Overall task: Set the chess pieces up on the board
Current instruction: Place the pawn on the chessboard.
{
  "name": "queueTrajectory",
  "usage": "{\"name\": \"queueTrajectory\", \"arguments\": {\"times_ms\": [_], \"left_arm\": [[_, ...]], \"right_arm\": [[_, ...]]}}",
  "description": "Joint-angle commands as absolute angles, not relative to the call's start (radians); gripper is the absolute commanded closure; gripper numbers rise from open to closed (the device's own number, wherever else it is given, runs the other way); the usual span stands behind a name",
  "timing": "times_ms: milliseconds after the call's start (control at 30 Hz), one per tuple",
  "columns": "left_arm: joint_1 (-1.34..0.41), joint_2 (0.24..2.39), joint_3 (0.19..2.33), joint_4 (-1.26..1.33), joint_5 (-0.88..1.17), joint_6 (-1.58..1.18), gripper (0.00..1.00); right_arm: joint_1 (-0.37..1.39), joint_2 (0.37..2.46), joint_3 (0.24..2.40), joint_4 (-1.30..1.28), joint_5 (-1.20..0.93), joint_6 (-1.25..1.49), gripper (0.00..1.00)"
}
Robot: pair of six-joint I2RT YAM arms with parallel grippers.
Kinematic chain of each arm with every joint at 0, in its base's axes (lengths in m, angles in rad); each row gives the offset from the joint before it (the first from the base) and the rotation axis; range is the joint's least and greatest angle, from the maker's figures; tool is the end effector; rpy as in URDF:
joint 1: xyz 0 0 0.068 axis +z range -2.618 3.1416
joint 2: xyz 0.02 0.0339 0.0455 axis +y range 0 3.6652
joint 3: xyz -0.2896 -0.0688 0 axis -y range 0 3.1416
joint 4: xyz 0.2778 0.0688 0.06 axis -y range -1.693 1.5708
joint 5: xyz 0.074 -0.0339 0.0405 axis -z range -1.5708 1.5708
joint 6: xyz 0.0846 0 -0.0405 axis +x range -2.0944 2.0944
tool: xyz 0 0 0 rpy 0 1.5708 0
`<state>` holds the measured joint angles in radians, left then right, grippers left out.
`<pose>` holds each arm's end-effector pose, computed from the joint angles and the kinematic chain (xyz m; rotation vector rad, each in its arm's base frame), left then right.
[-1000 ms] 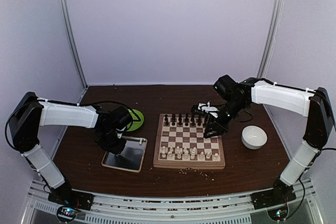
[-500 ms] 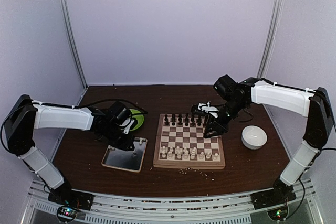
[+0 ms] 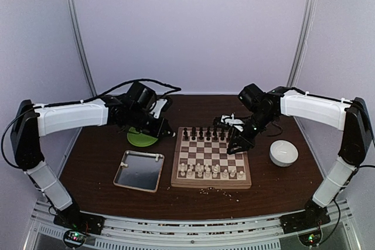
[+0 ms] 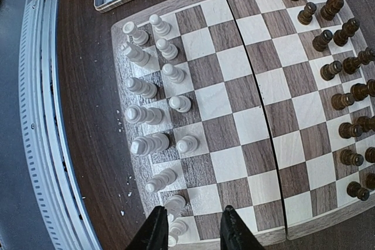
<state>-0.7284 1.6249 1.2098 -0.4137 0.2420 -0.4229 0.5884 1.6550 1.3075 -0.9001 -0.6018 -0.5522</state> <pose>0.2996 -0.2944 0.2305 0.5035 2.4835 -0.7942 0.2826 0.2461 0.2276 -1.5789 2.2076 0.8490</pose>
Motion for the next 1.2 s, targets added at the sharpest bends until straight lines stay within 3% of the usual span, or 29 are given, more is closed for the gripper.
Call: {"name": "queueTrajectory", "arguments": {"times_ms": [0, 367, 733, 1000, 1167], "left_arm": [[-0.793, 1.77, 1.396, -0.462, 0.259, -0.317, 0.96], [-0.933, 2.103, 1.795, -0.773, 0.08, -0.16, 0.95], [-0.945, 2.197, 1.84, -0.801, 0.066, -0.175, 0.93], [-0.946, 2.217, 1.849, -0.82, 0.073, -0.168, 0.84], [-0.946, 2.243, 1.869, -0.845, 0.083, -0.157, 0.84]], "right_arm": [[0.583, 1.648, 1.302, -0.898, -0.599, -0.559, 0.69], [0.582, 1.646, 1.301, -0.897, -0.591, -0.563, 0.68], [0.582, 1.648, 1.299, -0.898, -0.592, -0.566, 0.68], [0.583, 1.659, 1.302, -0.897, -0.598, -0.561, 0.68], [0.582, 1.667, 1.306, -0.895, -0.599, -0.553, 0.67]]}}
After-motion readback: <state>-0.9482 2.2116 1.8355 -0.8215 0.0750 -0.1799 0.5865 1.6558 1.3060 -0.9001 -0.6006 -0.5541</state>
